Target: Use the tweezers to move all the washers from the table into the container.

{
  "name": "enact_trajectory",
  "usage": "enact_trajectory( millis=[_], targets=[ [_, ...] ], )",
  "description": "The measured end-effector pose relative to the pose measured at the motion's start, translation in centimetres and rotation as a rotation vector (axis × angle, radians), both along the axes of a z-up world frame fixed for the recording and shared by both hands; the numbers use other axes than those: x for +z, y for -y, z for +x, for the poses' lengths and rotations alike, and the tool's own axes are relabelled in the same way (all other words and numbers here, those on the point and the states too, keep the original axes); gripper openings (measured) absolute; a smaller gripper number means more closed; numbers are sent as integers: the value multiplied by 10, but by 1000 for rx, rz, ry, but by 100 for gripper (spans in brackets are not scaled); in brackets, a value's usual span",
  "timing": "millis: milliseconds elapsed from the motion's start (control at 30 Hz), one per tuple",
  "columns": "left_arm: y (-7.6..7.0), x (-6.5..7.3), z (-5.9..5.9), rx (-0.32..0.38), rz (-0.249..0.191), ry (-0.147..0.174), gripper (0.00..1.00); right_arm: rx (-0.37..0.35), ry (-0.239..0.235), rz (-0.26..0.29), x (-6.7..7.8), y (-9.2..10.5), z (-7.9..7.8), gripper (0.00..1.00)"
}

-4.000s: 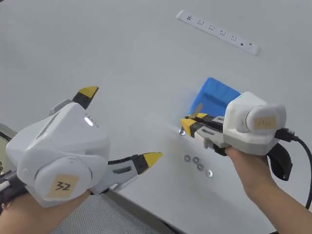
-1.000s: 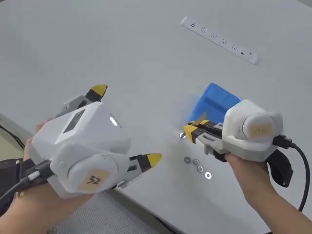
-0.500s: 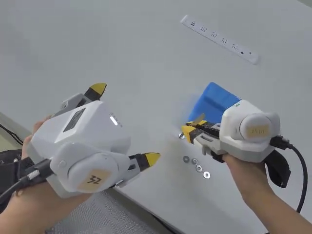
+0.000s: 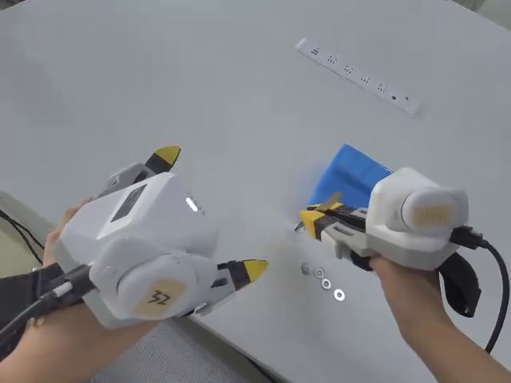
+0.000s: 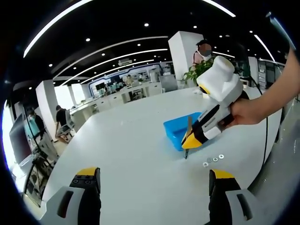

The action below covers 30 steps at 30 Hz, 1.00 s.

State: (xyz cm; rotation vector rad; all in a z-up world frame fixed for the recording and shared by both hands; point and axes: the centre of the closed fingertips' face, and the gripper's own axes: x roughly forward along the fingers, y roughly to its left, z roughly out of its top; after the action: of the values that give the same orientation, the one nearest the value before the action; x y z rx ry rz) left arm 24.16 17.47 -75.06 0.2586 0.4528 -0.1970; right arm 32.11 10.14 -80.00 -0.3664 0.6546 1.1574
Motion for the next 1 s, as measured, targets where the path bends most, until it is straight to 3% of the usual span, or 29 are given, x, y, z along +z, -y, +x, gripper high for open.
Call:
enact_trajectory(
  millis=[300, 367, 467, 600, 733, 867, 1000],
  targets=[
    [3, 6, 0, -8, -37, 26, 99, -11, 19, 49, 32, 2, 0, 3],
    [4, 9, 0, -10, -52, 38, 99, -26, 32, 63, 40, 3, 5, 3],
    [7, 19, 3, -8, -117, 90, 99, -66, 60, 88, 53, 7, 18, 3],
    [6, 19, 2, -3, -128, 90, 99, -129, 79, 122, 63, 11, 37, 3],
    [11, 20, 2, -18, -153, 90, 99, -180, 80, 129, 59, 16, 54, 3],
    [16, 26, 3, -26, -206, 114, 99, -205, 100, 86, 44, 22, 70, 3],
    [17, 22, 3, -29, -197, 99, 99, -207, 93, 30, 24, 29, 77, 3]
  ],
)
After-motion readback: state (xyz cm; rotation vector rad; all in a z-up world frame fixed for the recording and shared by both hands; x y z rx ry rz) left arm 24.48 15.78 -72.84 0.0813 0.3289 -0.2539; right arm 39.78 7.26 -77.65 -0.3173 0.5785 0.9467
